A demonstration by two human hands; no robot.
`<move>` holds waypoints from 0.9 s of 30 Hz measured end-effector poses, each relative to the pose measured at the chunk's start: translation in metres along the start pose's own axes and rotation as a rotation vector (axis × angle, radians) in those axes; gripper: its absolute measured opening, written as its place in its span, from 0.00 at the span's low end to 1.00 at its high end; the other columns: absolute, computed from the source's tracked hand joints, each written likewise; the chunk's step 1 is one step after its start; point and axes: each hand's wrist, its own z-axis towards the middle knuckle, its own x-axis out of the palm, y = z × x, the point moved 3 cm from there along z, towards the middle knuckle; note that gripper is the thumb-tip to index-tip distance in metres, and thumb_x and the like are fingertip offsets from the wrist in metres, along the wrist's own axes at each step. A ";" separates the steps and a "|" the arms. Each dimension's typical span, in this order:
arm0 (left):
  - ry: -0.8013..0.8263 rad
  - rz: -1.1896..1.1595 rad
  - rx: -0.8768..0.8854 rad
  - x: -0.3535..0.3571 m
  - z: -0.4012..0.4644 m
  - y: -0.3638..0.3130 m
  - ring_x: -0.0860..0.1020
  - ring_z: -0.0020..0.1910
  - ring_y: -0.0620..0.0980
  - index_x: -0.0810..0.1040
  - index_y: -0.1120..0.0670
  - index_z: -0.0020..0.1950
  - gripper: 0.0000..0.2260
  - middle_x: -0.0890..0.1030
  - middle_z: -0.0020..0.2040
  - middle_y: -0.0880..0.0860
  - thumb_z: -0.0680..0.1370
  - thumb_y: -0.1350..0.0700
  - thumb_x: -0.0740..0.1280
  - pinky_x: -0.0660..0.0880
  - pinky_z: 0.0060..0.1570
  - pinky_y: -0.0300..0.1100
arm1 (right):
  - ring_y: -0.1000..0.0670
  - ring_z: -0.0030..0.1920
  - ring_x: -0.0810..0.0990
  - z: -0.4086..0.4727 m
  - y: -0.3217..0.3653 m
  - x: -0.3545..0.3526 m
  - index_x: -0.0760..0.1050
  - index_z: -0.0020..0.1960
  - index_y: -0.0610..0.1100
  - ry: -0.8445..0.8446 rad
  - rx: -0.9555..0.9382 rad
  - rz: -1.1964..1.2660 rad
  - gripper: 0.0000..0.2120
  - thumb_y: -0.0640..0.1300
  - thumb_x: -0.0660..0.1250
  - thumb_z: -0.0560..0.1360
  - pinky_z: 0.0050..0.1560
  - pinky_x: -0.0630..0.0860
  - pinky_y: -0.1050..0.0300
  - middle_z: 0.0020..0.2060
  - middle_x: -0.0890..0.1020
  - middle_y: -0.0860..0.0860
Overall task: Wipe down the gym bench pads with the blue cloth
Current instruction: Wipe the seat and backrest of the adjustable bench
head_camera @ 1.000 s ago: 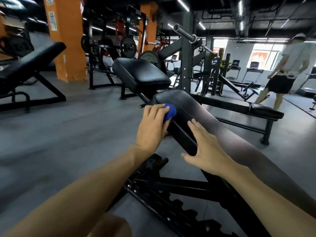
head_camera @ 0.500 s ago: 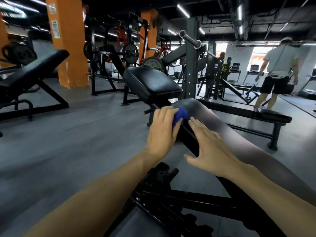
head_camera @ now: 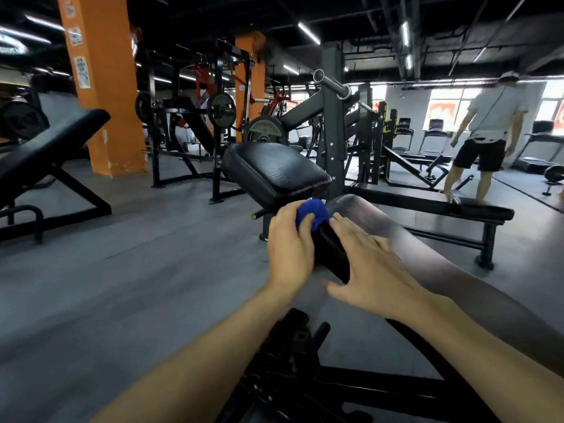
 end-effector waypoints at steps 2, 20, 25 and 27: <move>0.014 -0.008 0.032 -0.002 -0.003 -0.003 0.77 0.55 0.48 0.79 0.52 0.60 0.10 0.80 0.55 0.45 0.81 0.62 0.66 0.74 0.58 0.50 | 0.61 0.79 0.46 0.006 0.005 -0.001 0.45 0.81 0.53 -0.020 0.033 0.016 0.50 0.60 0.70 0.68 0.72 0.47 0.61 0.81 0.48 0.58; -0.124 0.406 0.283 -0.034 0.034 0.034 0.73 0.60 0.59 0.76 0.61 0.62 0.20 0.77 0.64 0.58 0.71 0.70 0.70 0.80 0.46 0.52 | 0.60 0.80 0.46 0.083 0.041 0.004 0.44 0.82 0.50 -0.033 -0.045 0.064 0.53 0.62 0.69 0.66 0.79 0.53 0.56 0.82 0.48 0.57; -0.220 0.384 0.213 -0.061 0.084 0.037 0.73 0.56 0.57 0.76 0.59 0.59 0.09 0.77 0.61 0.55 0.79 0.65 0.66 0.76 0.45 0.50 | 0.58 0.80 0.46 0.128 0.063 0.001 0.44 0.82 0.48 -0.015 -0.132 0.090 0.54 0.55 0.73 0.67 0.79 0.55 0.54 0.81 0.51 0.53; -0.228 0.375 0.180 -0.072 0.109 0.043 0.72 0.54 0.56 0.76 0.59 0.59 0.08 0.77 0.58 0.54 0.80 0.64 0.66 0.76 0.46 0.51 | 0.56 0.81 0.47 0.145 0.068 0.001 0.45 0.82 0.47 -0.009 -0.151 0.095 0.54 0.56 0.72 0.67 0.79 0.55 0.52 0.81 0.53 0.51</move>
